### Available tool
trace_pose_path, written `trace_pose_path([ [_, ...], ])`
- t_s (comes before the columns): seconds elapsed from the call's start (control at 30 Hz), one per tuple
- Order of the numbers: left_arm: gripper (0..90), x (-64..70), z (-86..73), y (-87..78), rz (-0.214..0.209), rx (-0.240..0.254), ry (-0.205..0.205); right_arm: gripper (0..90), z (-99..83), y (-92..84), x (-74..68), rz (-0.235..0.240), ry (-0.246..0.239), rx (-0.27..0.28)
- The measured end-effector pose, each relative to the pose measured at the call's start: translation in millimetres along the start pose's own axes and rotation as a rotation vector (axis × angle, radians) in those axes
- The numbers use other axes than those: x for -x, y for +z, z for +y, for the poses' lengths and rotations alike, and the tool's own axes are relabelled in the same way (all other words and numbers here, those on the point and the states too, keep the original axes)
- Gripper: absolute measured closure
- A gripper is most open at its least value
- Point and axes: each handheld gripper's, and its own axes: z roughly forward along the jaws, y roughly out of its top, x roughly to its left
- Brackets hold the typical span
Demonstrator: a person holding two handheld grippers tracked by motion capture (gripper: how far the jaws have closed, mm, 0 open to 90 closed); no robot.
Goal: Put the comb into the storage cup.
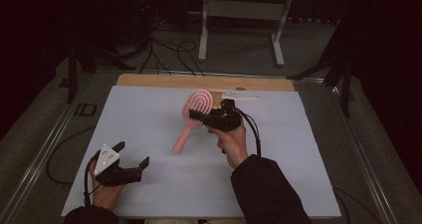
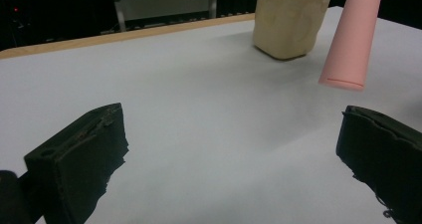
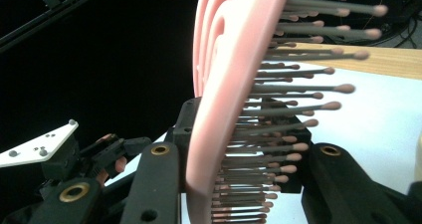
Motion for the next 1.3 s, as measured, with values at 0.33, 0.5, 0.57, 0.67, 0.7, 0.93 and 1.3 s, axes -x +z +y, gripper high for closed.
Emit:
trace_pose_path([
  [0.33,0.2,-0.3,0.1,0.5,0.004,-0.006,-0.002,63.4,8.5,2.4,0.5,-0.007,-0.005,-0.001],
  [0.5,0.2,-0.3,0.1,0.4,0.005,-0.005,-0.002,63.5,11.6,3.1,1.4,-0.013,-0.010,0.000],
  [0.57,0.2,-0.1,0.1,0.3,0.006,-0.004,-0.002,63.5,12.9,3.4,1.7,-0.015,-0.015,-0.001],
  [0.67,0.2,0.0,0.1,0.3,0.005,-0.005,-0.001,63.5,14.8,3.6,2.3,-0.020,-0.020,-0.001],
  [0.7,0.2,0.1,0.1,0.3,0.005,-0.005,0.000,63.5,15.5,3.6,2.7,-0.022,-0.022,0.000],
  [0.93,0.2,0.4,0.3,0.1,0.005,-0.003,0.000,63.5,19.8,3.2,5.3,-0.024,-0.014,0.010],
  [1.3,0.2,1.1,0.2,0.3,0.007,-0.004,0.003,63.5,25.3,1.8,10.3,-0.031,-0.003,0.025],
])
